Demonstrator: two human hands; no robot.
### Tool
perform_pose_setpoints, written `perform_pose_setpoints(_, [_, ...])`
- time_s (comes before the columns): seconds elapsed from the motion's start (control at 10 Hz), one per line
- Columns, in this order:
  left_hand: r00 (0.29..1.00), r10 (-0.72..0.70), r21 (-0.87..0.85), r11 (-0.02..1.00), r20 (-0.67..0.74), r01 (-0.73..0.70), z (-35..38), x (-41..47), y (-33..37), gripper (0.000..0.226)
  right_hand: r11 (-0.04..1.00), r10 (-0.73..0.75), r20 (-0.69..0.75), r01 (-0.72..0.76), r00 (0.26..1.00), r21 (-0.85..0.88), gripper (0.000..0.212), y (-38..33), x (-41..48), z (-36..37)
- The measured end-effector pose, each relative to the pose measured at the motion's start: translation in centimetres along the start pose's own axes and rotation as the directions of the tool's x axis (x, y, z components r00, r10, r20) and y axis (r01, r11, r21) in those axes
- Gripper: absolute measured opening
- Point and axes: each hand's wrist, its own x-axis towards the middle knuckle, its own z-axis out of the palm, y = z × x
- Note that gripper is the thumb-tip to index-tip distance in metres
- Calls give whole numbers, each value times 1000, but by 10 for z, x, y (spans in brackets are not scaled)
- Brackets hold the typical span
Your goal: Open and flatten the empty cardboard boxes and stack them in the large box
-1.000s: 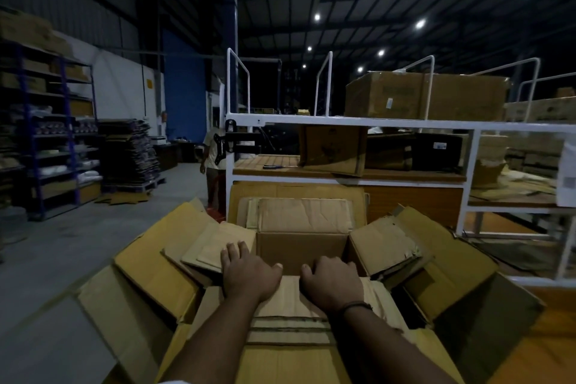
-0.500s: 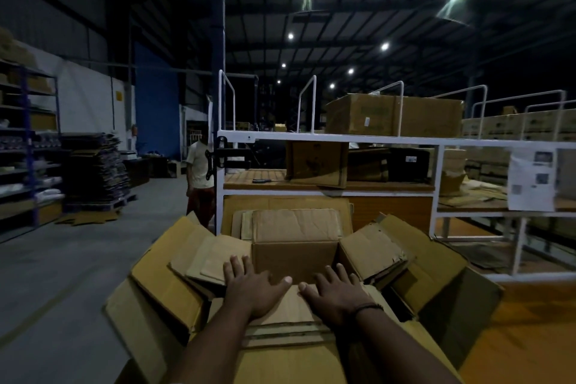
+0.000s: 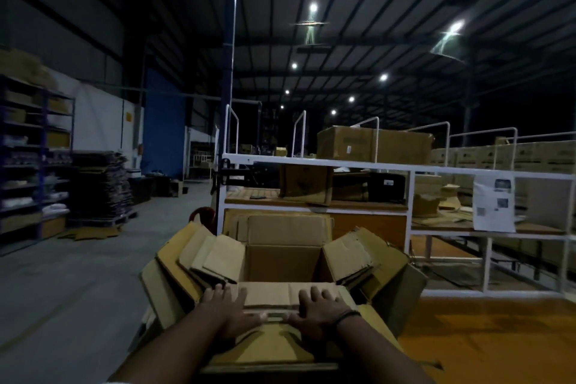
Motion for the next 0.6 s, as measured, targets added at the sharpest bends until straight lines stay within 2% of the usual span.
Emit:
perform_pose_setpoints(0.1, [996,-70,26,997,61,68,1,-34,6,130,996,-81,79,78,994,39,105,5,-46,-4])
perform_pose_setpoints(0.2, [998,-58,62,997,35,56,1,-57,15,147,977,-138,140,112,980,180,96,12,-85,-4])
perform_pose_setpoints(0.3, [1000,2,59,998,-25,0,0,-83,35,138,961,-140,93,112,986,254,106,26,-109,-2])
perform_pose_setpoints(0.4, [999,42,21,999,-11,-42,2,-115,61,147,974,-160,34,152,987,168,116,34,-126,-5])
perform_pose_setpoints(0.5, [996,85,55,995,-33,-83,-1,-134,77,175,980,-188,-22,189,982,68,134,34,-142,-6])
perform_pose_setpoints(0.6, [993,96,148,985,-70,-85,-2,-138,84,173,982,-187,-51,188,981,29,134,37,-150,-3])
